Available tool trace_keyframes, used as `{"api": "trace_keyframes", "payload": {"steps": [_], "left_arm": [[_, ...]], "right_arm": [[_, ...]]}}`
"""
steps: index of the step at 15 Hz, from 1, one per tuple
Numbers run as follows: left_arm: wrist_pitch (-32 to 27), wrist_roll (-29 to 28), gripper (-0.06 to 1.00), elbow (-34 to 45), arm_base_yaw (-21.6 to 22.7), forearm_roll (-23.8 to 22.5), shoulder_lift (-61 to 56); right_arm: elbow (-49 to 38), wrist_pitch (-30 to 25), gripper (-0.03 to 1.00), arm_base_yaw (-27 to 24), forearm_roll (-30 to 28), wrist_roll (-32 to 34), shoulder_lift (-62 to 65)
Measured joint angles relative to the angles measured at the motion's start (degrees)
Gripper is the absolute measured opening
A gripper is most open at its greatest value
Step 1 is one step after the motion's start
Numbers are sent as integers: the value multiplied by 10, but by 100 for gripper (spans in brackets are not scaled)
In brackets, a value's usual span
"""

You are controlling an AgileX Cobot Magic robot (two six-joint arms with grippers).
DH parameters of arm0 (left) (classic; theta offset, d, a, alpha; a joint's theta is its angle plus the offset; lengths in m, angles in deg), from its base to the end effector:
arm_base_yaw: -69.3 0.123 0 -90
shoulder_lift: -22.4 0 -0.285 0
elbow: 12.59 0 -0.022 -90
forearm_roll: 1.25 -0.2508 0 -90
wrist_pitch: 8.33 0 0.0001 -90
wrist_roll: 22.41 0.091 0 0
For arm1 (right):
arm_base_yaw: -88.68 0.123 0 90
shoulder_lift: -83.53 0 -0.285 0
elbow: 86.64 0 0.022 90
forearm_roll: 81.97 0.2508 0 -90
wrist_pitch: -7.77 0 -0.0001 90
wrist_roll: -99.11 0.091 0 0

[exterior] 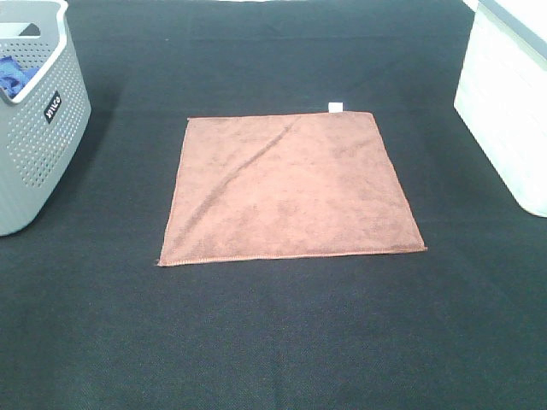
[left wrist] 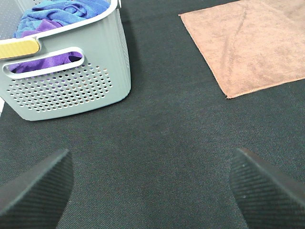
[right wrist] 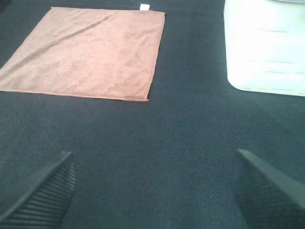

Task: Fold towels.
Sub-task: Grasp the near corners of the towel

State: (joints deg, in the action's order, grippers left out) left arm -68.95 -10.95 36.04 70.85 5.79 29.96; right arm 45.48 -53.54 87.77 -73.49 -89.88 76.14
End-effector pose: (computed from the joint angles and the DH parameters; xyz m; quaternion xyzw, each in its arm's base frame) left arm -0.0053 -0.0099 0.2777 0.0758 0.8468 -0.0017 0.5265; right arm -0.0080 0.0119 0.2805 -0.0637 0.8460 0.0283 0.5286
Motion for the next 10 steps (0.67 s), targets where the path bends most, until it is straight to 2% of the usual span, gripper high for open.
{"api": "trace_keyframes", "payload": {"steps": [10], "left_arm": [[0,0,85,0,0,0,0]], "right_arm": [[0,0,83,0,0,0,0]]}}
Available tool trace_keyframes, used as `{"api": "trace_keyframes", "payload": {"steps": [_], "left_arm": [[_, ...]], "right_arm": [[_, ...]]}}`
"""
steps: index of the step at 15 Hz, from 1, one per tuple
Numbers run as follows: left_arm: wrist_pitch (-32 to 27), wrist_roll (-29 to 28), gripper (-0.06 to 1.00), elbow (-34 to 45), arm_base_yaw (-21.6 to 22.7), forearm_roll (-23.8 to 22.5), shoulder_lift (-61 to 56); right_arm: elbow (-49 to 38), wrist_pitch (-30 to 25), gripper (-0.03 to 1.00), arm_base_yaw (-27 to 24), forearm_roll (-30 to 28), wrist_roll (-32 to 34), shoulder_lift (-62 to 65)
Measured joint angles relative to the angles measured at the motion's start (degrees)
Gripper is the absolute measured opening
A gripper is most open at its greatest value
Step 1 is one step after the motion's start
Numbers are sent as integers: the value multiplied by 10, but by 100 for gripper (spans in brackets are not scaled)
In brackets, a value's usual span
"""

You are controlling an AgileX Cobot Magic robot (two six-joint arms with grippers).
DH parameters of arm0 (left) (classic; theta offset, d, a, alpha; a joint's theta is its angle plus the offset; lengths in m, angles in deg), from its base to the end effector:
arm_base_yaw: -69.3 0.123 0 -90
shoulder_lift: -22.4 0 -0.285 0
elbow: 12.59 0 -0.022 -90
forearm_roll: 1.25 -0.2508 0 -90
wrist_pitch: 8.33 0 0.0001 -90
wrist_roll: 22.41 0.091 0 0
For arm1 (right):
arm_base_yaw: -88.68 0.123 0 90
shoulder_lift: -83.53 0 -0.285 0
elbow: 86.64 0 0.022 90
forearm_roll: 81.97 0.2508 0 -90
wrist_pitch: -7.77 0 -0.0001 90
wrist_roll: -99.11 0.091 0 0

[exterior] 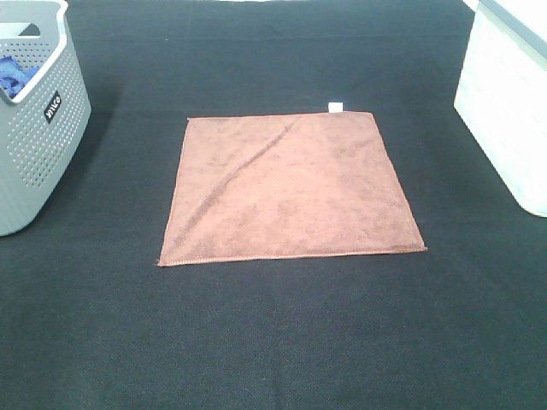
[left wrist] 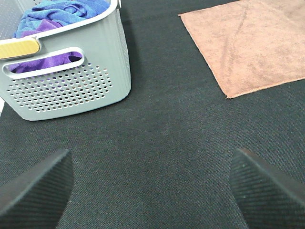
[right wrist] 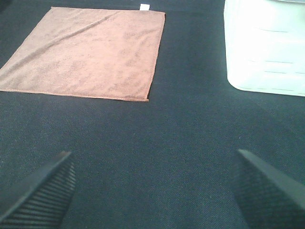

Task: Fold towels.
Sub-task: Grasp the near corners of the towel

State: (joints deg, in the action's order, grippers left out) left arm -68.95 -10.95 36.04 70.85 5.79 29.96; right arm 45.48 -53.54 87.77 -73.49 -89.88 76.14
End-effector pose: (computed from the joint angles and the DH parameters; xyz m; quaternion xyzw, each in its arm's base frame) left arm -0.0053 -0.0099 0.2777 0.0758 0.8468 -0.0017 0.5265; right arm -0.0080 0.0119 0.2805 -0.0637 0.8460 0.0283 0.5286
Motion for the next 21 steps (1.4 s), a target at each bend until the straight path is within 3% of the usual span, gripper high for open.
{"api": "trace_keyframes", "payload": {"steps": [21], "left_arm": [[0,0,85,0,0,0,0]], "right_arm": [[0,0,83,0,0,0,0]]}}
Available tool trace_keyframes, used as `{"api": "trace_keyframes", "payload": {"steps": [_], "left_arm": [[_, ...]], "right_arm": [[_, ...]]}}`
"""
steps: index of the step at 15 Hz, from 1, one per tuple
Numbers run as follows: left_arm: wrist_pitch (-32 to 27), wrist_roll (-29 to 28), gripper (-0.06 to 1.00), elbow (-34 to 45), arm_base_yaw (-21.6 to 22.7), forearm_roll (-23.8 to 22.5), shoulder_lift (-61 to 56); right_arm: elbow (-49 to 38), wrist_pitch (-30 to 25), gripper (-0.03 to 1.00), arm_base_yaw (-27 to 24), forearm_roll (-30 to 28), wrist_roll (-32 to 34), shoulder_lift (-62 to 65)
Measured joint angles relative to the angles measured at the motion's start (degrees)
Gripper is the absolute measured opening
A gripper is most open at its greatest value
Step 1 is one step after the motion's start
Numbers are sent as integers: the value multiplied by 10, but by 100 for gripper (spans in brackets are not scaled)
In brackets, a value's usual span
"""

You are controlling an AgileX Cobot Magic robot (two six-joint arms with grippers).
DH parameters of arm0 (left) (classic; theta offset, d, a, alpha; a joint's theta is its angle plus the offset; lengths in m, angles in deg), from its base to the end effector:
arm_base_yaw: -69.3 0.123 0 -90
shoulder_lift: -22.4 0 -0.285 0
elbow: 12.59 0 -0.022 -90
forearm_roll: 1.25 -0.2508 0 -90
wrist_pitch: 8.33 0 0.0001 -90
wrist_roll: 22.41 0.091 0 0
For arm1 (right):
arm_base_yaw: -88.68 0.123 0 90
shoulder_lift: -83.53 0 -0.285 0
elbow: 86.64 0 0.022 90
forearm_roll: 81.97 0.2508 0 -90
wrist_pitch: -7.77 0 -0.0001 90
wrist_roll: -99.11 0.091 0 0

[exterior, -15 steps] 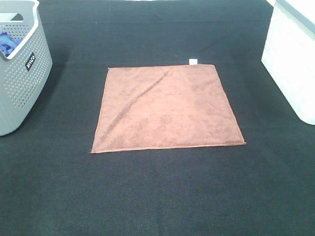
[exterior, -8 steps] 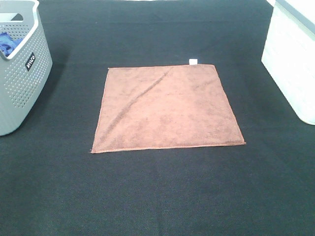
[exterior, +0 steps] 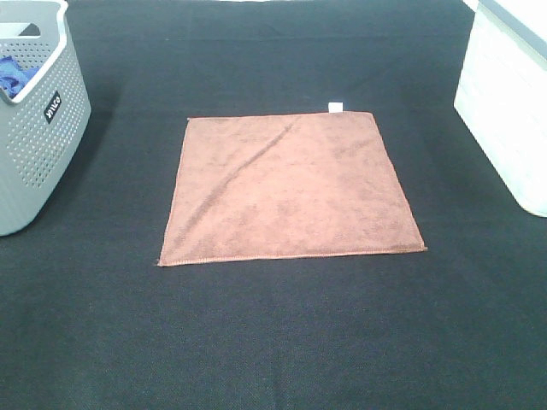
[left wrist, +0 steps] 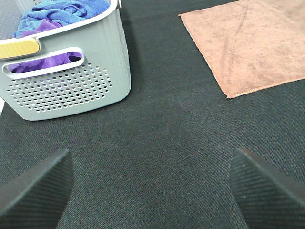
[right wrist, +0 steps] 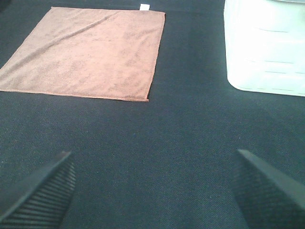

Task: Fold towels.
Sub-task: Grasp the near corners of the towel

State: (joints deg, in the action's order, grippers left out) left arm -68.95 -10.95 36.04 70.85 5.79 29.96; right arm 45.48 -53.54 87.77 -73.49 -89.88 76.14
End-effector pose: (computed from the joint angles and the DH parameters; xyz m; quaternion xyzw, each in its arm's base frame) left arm -0.0053 -0.0099 0.2777 0.0758 0.8468 -0.0017 0.5265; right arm -0.0080 0.0119 0.2805 -0.0637 0.8460 0.0283 0.5286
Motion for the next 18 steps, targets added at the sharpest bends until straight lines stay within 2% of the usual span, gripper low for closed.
{"api": "trace_keyframes", "payload": {"steps": [18], "left_arm": [[0,0,85,0,0,0,0]], "right_arm": [[0,0,83,0,0,0,0]]}}
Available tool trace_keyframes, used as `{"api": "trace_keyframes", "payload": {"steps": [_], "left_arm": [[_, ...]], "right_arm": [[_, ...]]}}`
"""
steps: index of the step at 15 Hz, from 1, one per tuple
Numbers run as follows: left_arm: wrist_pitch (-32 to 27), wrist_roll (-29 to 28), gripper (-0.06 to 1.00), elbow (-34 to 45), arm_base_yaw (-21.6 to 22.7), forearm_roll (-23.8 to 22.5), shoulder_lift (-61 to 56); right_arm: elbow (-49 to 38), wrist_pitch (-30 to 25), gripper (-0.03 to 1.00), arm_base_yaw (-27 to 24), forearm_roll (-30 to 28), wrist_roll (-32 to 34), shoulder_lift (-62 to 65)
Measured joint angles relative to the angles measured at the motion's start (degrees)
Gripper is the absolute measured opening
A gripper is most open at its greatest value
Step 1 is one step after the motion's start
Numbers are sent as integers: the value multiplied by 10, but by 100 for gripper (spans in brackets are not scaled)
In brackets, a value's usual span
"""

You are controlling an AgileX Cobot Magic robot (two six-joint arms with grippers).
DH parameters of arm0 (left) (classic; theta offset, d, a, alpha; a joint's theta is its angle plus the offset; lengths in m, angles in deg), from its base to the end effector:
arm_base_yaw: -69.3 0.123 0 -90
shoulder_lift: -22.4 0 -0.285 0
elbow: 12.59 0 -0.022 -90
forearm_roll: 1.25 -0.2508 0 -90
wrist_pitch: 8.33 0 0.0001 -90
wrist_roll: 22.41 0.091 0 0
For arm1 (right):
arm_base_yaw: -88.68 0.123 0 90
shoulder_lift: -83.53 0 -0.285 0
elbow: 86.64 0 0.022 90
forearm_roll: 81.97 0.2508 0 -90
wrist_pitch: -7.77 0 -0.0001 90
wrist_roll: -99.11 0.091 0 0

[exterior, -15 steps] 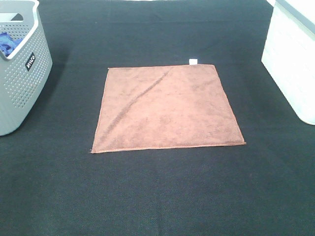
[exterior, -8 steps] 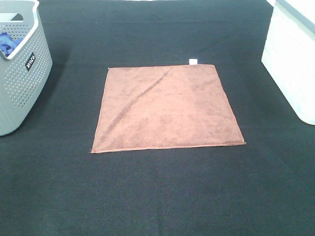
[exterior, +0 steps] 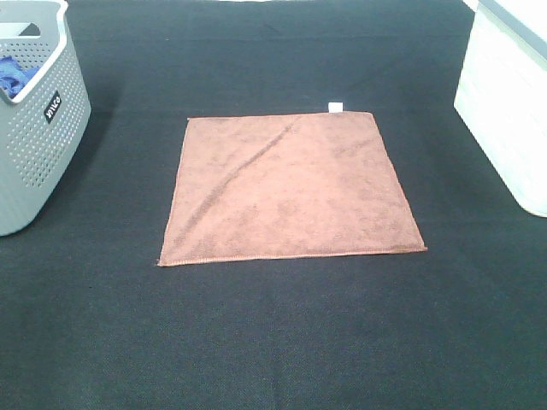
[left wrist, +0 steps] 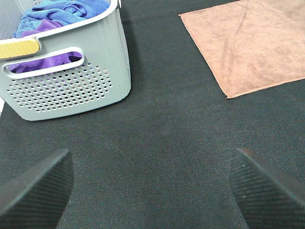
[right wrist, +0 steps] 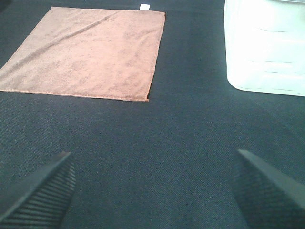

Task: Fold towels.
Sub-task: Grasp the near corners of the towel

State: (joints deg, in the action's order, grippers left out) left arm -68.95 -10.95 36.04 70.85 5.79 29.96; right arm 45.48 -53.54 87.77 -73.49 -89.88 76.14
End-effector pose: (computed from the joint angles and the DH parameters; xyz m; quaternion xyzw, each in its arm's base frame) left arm -0.0053 -0.0099 0.2777 0.0758 0.8468 -0.0017 0.5265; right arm -0.0080 0.0119 0.2805 -0.0637 0.8460 0.0283 0.5286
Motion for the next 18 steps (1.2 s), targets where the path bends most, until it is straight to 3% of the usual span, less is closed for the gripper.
{"api": "trace_keyframes", "payload": {"steps": [14,16,18], "left_arm": [[0,-3,85,0,0,2,0],[34,-26,85,-6,0,26,0],[113,-35,85,-6,0,60,0]], "right_arm": [[0,0,83,0,0,0,0],[3,19,83,0,10,1,-14],[7,64,83,0,19,2,-63]]}}
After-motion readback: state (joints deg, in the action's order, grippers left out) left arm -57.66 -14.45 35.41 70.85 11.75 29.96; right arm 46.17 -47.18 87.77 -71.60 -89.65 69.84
